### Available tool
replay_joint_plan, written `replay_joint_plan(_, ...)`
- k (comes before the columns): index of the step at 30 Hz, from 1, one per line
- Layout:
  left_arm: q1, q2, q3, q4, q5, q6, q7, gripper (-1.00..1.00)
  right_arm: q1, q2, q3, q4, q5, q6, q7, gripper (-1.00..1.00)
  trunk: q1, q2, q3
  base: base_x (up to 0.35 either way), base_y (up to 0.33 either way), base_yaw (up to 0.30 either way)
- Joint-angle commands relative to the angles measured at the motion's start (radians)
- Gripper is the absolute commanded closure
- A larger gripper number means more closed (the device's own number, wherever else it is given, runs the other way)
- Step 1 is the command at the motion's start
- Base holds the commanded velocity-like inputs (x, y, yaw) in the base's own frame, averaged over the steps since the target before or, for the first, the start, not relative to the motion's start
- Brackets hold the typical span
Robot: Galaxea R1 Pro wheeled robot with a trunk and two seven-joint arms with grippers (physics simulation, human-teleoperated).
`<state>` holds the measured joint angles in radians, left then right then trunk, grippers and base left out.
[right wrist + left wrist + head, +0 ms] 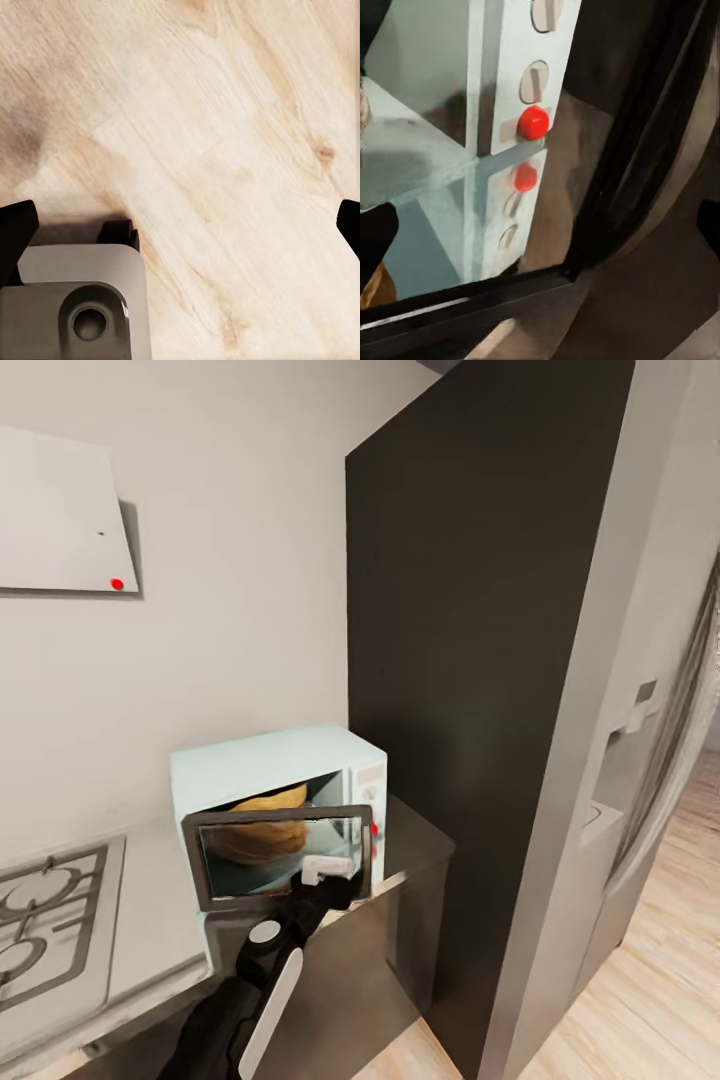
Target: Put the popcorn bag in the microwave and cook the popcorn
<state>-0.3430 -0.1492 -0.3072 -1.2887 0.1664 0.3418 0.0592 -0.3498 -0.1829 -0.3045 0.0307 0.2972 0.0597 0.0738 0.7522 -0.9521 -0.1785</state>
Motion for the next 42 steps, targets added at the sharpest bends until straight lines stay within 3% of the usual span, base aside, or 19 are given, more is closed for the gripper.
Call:
replay_joint_plan(1,-0.001,0.000,-0.001,-0.001,0.010,0.005,0.031,-1.00,-0.001,-0.001,-0.008,0.001,0.010,0.001,0.002,-1.00,0.001,-0.001,-0.001,0.275,0.000,-0.200)
replay_joint_plan(10,-0.001,0.003,0.004,-0.011,0.008,0.005,0.074,-1.00,-0.001,-0.001,-0.008,0.001,0.010,0.000,0.002,-1.00,0.001,-0.001,0.004,0.274,0.000,-0.176)
replay_joint_plan(15,-0.001,0.003,0.004,-0.017,0.010,0.005,0.294,-1.00,-0.001,-0.001,-0.008,0.001,0.010,0.000,0.002,-1.00,0.001,-0.001,0.005,0.240,0.000,-0.153)
replay_joint_plan(16,-0.001,0.003,0.004,-0.018,0.009,0.005,0.316,-1.00,-0.001,-0.002,-0.009,0.001,0.010,0.000,0.001,-1.00,0.001,-0.001,0.005,0.233,0.000,-0.138)
replay_joint_plan(31,-0.001,0.010,0.009,-0.046,0.010,0.006,0.335,-1.00,-0.001,-0.004,-0.008,0.001,0.010,0.000,0.001,-1.00,0.001,-0.001,0.006,0.034,0.000,-0.031)
replay_joint_plan(37,-0.001,0.003,0.001,-0.061,0.013,0.009,0.403,-1.00,-0.001,-0.004,-0.008,0.001,0.011,0.000,0.001,-1.00,0.001,-0.001,0.006,-0.283,0.000,0.000)
replay_joint_plan(42,-0.001,0.002,-0.001,-0.062,0.013,0.009,0.419,-1.00,-0.001,-0.004,-0.008,0.001,0.011,0.000,0.001,-1.00,0.001,-0.001,0.006,-0.344,0.000,0.000)
